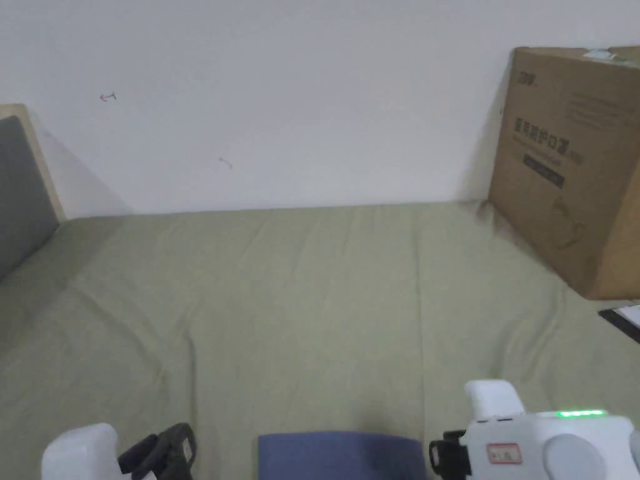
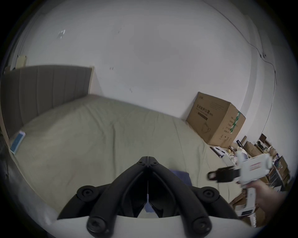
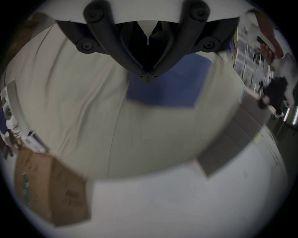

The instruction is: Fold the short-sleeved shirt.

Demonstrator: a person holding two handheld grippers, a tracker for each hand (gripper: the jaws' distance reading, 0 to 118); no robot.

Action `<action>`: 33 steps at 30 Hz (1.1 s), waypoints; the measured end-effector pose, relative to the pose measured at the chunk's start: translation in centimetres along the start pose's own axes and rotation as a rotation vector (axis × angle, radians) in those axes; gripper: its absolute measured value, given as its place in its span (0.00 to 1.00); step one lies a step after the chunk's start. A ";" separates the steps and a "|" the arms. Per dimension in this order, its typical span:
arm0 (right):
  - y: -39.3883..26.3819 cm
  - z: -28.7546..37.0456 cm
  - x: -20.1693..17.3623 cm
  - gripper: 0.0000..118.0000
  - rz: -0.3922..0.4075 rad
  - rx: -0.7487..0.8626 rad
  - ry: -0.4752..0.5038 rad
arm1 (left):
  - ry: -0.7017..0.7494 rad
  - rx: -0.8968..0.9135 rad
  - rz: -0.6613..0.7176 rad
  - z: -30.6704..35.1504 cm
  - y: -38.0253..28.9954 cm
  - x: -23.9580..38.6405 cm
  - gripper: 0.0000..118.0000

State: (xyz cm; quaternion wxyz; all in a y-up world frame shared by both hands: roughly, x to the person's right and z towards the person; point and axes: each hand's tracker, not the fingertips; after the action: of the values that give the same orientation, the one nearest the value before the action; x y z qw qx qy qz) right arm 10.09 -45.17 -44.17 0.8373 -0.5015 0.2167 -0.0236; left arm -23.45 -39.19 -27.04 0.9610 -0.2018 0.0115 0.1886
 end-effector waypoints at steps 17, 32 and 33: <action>-3.3 -7.7 2.3 0.00 -0.096 -0.146 0.039 | -0.663 -0.938 0.619 -23.8 -6.9 -8.9 0.99; -4.5 -2.9 1.3 0.00 -0.122 0.006 -0.013 | -0.525 -0.812 0.362 -21.1 -4.1 -5.5 0.18; -4.4 -2.4 0.8 0.00 -0.092 0.018 -0.019 | -0.529 -0.798 0.334 -20.2 -2.7 -6.4 0.18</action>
State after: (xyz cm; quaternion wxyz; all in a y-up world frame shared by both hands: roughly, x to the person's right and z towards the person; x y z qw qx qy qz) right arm 10.73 -49.56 -41.63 0.8419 -0.5033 0.1852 -0.0591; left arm -27.33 -51.75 -43.93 0.7359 -0.4938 -0.2733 0.3740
